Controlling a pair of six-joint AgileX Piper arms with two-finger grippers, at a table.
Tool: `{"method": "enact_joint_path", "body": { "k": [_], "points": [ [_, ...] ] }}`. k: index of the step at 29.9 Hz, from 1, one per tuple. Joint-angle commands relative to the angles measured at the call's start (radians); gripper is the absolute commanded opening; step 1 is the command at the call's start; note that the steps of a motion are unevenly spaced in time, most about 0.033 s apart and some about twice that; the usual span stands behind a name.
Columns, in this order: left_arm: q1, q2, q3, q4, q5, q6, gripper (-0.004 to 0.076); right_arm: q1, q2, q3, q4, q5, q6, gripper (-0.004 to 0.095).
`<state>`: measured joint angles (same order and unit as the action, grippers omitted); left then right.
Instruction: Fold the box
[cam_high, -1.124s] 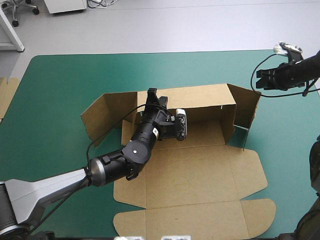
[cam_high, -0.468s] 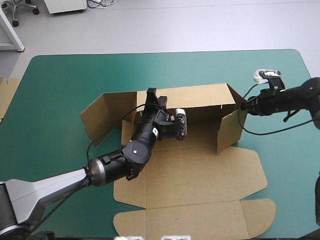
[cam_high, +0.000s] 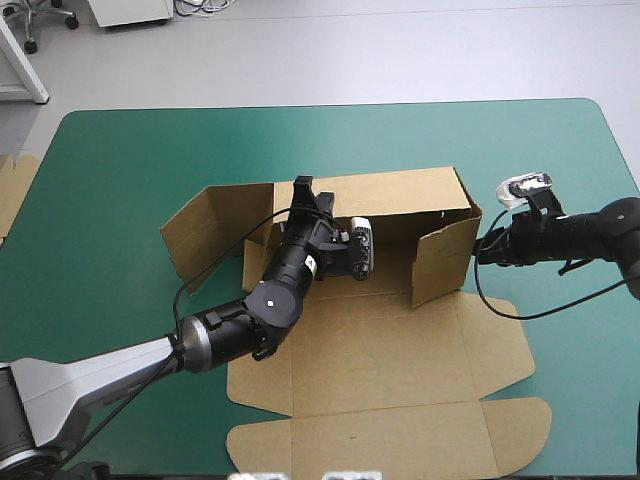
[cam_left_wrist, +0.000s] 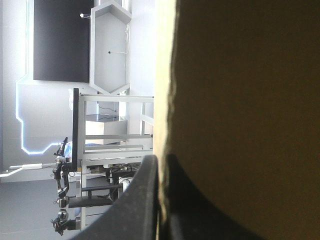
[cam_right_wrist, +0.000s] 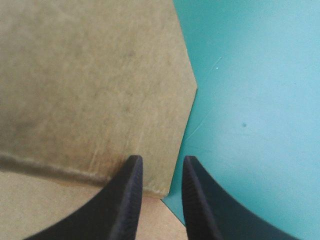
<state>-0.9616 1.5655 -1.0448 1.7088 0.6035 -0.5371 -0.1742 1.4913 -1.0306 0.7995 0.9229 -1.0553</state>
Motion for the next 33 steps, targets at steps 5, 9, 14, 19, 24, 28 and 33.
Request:
{"method": "enact_joint_path", "body": {
  "k": [5, 9, 14, 19, 24, 28, 33],
  "points": [
    [-0.006, -0.036, -0.031, 0.06, 0.039, -0.013, -0.001, -0.003, -0.065, -0.015, 0.062, 0.064, -0.085, 0.0354],
    [-0.006, -0.036, -0.031, 0.06, 0.039, -0.013, -0.001, -0.003, -0.069, -0.015, 0.07, 0.091, -0.1, 0.0403],
    [-0.006, -0.036, -0.031, 0.06, 0.039, -0.013, -0.001, -0.003, -0.067, -0.015, 0.117, 0.116, -0.171, 0.0446],
    [-0.006, -0.036, -0.031, 0.06, 0.039, -0.013, -0.001, -0.003, -0.067, -0.015, 0.128, 0.109, -0.175, 0.0479],
    [-0.006, -0.036, -0.031, 0.06, 0.039, -0.015, -0.001, 0.012, -0.067, -0.015, 0.195, 0.067, -0.2, 0.0484],
    [-0.006, -0.036, -0.031, 0.06, 0.039, -0.015, -0.001, 0.059, -0.067, -0.015, 0.175, -0.022, -0.176, 0.0484],
    [-0.006, -0.036, -0.031, 0.06, 0.026, -0.015, -0.001, 0.112, -0.067, -0.015, 0.163, -0.108, -0.155, 0.0482]
  ]
}}
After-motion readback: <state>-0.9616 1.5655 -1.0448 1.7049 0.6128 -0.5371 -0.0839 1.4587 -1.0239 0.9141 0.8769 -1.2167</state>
